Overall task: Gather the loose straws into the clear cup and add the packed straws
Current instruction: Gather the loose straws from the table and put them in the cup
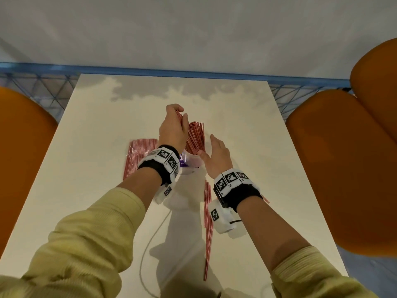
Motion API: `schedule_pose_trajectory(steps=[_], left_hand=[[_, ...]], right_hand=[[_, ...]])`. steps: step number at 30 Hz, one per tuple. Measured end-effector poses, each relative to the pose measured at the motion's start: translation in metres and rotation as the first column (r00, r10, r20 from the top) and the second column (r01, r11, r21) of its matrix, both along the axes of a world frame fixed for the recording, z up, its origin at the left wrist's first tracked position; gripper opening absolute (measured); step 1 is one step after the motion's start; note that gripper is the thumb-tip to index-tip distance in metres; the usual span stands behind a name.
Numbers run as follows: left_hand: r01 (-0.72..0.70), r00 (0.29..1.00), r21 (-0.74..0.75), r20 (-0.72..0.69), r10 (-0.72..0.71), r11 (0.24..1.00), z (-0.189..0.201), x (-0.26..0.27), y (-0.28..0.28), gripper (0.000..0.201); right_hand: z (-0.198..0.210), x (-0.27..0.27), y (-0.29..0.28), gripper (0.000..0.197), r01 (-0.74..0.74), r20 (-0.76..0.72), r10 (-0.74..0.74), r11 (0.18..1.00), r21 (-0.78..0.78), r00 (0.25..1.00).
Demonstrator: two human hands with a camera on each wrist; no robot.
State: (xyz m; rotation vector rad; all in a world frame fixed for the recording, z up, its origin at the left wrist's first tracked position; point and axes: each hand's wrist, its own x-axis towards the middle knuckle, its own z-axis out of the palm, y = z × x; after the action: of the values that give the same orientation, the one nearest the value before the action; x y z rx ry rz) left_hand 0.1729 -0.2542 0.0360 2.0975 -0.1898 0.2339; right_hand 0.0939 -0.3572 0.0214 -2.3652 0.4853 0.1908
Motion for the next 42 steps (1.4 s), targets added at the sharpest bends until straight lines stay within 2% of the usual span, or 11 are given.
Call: schedule_pose_trajectory(steps=[7, 13, 16, 19, 22, 24, 28, 33, 36, 38, 42], left_hand=[[0.144, 0.988, 0.282, 0.008, -0.153, 0.948, -0.019, -0.008, 0.0, 0.036], [0.251, 0.967, 0.598, -0.132, -0.216, 0.761, -0.02, -0.013, 0.004, 0.056], [0.259, 0.964, 0.465, -0.183, -0.195, 0.846, -0.015, -0.018, 0.009, 0.062], [0.056, 0.99, 0.118, -0.138, -0.04, 0.991, -0.015, -0.032, 0.015, 0.06], [-0.119, 0.977, -0.03, -0.18, 0.112, 0.992, -0.021, -0.061, 0.021, 0.052], [-0.105, 0.952, 0.0, -0.288, 0.1, 0.995, -0.032, -0.085, 0.022, 0.053], [0.141, 0.871, 0.157, -0.489, -0.047, 0.977, -0.058, -0.135, 0.016, 0.075], [0.47, 0.79, 0.364, -0.579, -0.2, 0.804, -0.065, -0.17, 0.009, 0.098], [0.573, 0.729, 0.379, -0.641, -0.241, 0.727, -0.063, -0.18, 0.014, 0.108], [0.599, 0.712, 0.367, -0.65, -0.265, 0.711, -0.062, -0.187, 0.018, 0.1], [0.537, 0.721, 0.303, -0.649, -0.243, 0.787, -0.062, -0.195, 0.034, 0.071]], right_hand=[[-0.004, 0.002, 0.002, 0.063, 0.017, -0.02, -0.018, 1.0, -0.02, 1.0], [-0.007, 0.002, 0.001, 0.063, 0.0, -0.004, 0.0, 1.0, -0.027, 1.0], [-0.01, -0.003, -0.004, 0.06, 0.032, 0.032, -0.032, 0.999, -0.001, 0.999], [-0.017, -0.017, -0.024, 0.052, 0.161, 0.022, -0.16, 0.986, -0.035, 0.987], [-0.03, -0.043, -0.052, 0.046, 0.222, -0.11, -0.241, 0.961, -0.167, 0.964], [-0.037, -0.064, -0.063, 0.045, 0.2, -0.213, -0.254, 0.948, -0.246, 0.943], [-0.046, -0.096, -0.059, 0.04, 0.146, -0.225, -0.207, 0.954, -0.261, 0.952], [-0.052, -0.117, -0.035, 0.027, 0.152, -0.201, -0.197, 0.964, -0.219, 0.96], [-0.056, -0.128, -0.021, 0.027, 0.186, -0.175, -0.216, 0.967, -0.173, 0.961], [-0.058, -0.134, -0.012, 0.028, 0.204, -0.156, -0.226, 0.968, -0.146, 0.962], [-0.058, -0.137, 0.003, 0.027, 0.244, -0.103, -0.255, 0.964, -0.107, 0.961]])
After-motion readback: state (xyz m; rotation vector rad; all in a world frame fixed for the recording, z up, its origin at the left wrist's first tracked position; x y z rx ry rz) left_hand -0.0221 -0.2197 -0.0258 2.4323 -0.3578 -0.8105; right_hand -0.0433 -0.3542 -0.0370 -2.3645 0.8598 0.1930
